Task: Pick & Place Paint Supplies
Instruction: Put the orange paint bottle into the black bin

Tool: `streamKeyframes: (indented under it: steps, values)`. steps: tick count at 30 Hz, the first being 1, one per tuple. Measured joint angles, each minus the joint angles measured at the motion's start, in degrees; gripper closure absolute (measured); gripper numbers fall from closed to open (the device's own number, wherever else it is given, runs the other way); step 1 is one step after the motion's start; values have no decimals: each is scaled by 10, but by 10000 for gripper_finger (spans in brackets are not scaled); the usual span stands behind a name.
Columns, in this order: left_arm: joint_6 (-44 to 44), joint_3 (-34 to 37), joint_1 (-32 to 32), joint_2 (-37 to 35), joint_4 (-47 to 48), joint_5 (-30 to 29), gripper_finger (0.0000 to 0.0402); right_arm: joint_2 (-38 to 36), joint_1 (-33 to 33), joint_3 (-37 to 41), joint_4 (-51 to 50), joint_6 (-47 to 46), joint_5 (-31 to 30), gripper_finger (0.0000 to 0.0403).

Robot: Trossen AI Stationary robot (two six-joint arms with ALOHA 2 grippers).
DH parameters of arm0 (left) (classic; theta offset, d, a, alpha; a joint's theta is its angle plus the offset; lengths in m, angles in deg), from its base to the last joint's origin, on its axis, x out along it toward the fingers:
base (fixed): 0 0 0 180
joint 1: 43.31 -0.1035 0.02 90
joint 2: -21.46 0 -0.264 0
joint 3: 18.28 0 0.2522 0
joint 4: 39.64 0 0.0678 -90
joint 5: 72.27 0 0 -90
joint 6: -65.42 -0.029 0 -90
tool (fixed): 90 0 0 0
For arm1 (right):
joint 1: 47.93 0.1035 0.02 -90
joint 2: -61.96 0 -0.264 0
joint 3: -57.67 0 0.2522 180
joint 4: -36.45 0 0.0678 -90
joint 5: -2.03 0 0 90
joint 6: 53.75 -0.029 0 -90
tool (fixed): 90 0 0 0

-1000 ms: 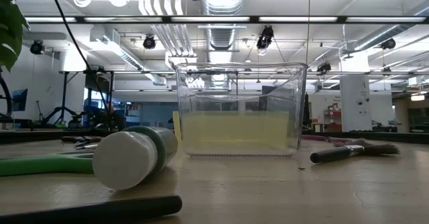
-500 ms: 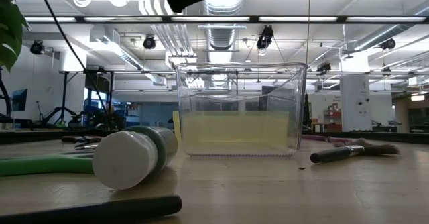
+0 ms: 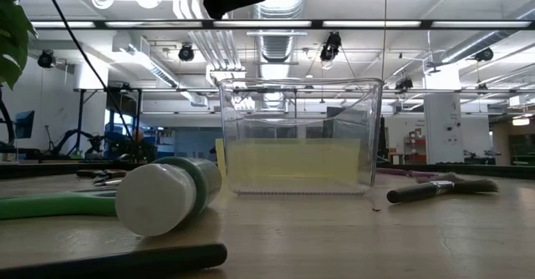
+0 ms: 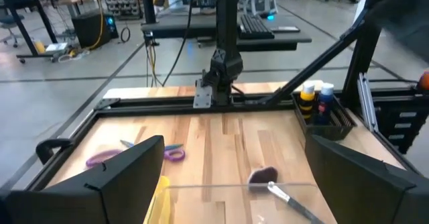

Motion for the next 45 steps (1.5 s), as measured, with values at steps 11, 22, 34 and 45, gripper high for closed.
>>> streamKeyframes:
  steps: [11, 22, 34, 45]
  values:
    - [-2, 0, 0, -5, 4, 0, 35, 36, -22, -17, -286, -323, 295, 292]
    - [-2, 0, 0, -5, 3, 0, 35, 41, -19, -69, -418, -466, 514, 292]
    - [-1, 0, 0, -5, 3, 0, 35, 41, -12, -72, -481, -515, 623, 292]
    - [0, 0, 0, -5, 3, 0, 35, 41, 13, 9, -416, -528, 652, 292]
